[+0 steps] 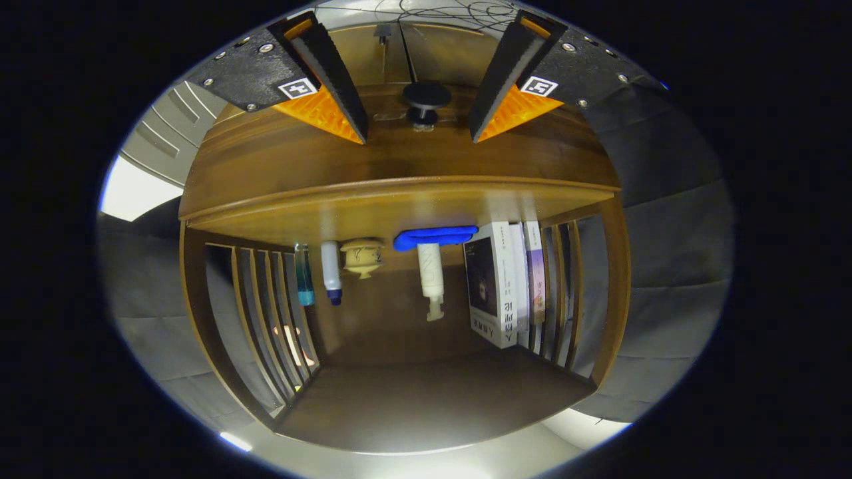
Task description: Pull open the drawer, take out the items inside it, and place them on the countertop above the cabinet.
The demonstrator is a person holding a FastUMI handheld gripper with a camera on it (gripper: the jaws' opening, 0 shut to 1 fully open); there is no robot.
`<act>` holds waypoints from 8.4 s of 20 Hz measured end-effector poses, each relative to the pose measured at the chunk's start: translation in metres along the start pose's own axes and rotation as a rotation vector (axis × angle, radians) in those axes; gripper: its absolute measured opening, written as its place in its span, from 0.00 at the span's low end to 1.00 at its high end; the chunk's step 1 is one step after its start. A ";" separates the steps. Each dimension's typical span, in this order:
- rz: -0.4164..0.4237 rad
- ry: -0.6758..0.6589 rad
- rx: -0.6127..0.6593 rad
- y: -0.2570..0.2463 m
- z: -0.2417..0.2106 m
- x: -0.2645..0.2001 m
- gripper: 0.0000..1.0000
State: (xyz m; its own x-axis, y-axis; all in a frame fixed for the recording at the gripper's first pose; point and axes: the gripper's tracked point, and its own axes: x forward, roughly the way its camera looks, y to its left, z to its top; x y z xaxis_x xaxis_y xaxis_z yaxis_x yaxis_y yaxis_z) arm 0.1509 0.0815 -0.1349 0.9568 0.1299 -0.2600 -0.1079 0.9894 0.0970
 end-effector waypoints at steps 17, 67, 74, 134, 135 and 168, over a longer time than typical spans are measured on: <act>0.012 0.026 0.012 0.004 -0.019 0.007 0.54; 0.020 -0.022 -0.088 0.012 -0.011 -0.148 0.73; 0.038 -0.003 -0.072 -0.004 0.057 -0.137 0.94; 0.130 0.774 -0.112 -0.041 -0.014 -0.028 0.47; 0.129 0.757 -0.107 -0.041 -0.010 -0.029 0.47; 0.001 0.510 0.049 -0.058 0.109 0.082 0.50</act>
State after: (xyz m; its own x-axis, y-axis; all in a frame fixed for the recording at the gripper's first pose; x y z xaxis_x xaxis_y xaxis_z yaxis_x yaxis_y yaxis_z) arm 0.2648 0.0276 -0.0573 0.7024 0.1576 -0.6941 -0.0843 0.9867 0.1388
